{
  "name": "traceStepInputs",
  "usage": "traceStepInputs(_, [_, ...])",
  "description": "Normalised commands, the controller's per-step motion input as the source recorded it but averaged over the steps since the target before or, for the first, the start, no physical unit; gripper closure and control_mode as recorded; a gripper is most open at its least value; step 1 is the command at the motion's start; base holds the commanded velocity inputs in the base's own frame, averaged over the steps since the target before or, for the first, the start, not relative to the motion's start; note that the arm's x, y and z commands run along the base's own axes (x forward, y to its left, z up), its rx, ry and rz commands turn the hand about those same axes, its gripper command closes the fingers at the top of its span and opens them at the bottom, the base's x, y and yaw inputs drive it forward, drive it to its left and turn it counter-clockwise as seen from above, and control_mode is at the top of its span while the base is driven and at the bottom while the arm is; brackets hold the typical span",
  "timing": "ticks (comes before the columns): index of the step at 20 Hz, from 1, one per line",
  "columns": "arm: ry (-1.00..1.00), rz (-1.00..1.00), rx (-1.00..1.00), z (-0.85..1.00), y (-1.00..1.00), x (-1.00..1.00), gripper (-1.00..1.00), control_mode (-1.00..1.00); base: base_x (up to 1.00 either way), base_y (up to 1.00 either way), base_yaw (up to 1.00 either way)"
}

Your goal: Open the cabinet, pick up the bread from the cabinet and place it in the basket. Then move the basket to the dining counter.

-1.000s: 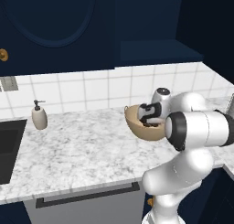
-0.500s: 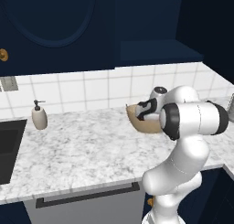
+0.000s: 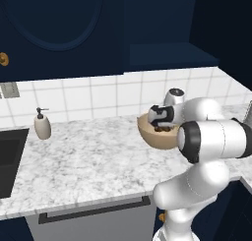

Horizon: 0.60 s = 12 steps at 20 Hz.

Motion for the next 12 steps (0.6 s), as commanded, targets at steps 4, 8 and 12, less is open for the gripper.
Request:
traceStepInputs(4, [0.0, -0.01, 0.0, 0.17, 0.0, -0.03, -1.0, -1.0, 0.0, 0.0, 0.0])
traceStepInputs(8, [0.0, 0.0, 0.0, -0.01, 0.0, 0.18, -1.0, -1.0, 0.0, 0.0, 0.0])
traceStepInputs(12, [0.0, 0.0, 0.0, -0.1, 0.0, 0.53, -1.0, -1.0, 0.0, 0.0, 0.0])
